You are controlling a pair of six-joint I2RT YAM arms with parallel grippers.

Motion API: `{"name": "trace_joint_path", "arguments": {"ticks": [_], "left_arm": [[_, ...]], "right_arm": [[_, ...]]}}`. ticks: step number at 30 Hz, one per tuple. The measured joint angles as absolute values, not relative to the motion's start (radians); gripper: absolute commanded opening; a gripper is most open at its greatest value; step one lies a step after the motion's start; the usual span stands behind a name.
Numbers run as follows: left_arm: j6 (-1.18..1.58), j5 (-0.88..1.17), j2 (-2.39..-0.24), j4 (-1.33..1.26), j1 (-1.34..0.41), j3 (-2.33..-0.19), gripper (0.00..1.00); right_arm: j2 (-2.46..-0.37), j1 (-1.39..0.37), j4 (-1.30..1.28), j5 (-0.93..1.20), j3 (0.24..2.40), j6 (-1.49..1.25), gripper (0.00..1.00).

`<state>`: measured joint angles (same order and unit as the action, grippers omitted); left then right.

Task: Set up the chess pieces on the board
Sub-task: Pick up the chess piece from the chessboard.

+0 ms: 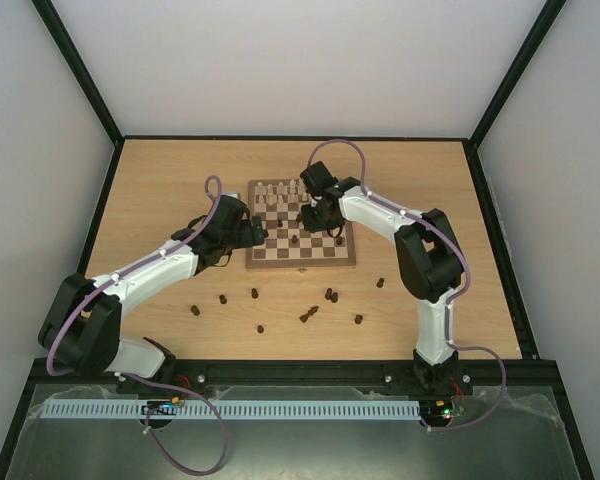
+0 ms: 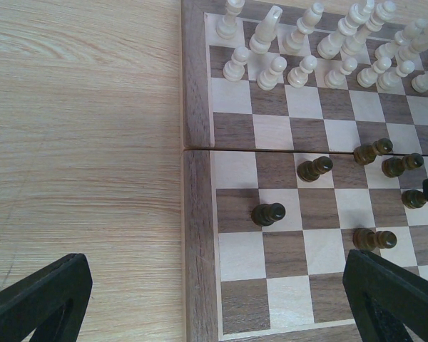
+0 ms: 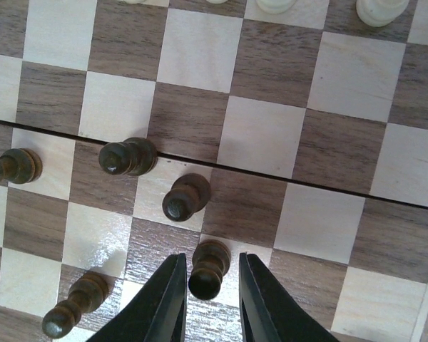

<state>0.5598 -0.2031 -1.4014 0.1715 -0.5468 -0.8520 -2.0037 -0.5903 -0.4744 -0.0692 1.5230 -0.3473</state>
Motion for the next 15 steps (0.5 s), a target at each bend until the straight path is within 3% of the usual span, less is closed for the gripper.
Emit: {"name": "trace_joint_path", "arguments": {"ticks": [4, 9, 15], "left_arm": [[0.560, -0.203, -1.401, 0.171, -0.547, -0.852, 0.99], [0.560, -0.203, -1.401, 0.171, -0.547, -0.852, 0.99], [0.560, -0.203, -1.401, 0.171, -0.547, -0.852, 1.00]], "right_arm": [[-2.017, -0.594, -0.475, -0.068, 1.529, -0.347, 0.21], [-2.025, -0.598, -0.479, -0.072, 1.531, -0.345, 0.11], [-2.025, -0.598, -0.486, -0.096, 1.531, -0.347, 0.10]]}}
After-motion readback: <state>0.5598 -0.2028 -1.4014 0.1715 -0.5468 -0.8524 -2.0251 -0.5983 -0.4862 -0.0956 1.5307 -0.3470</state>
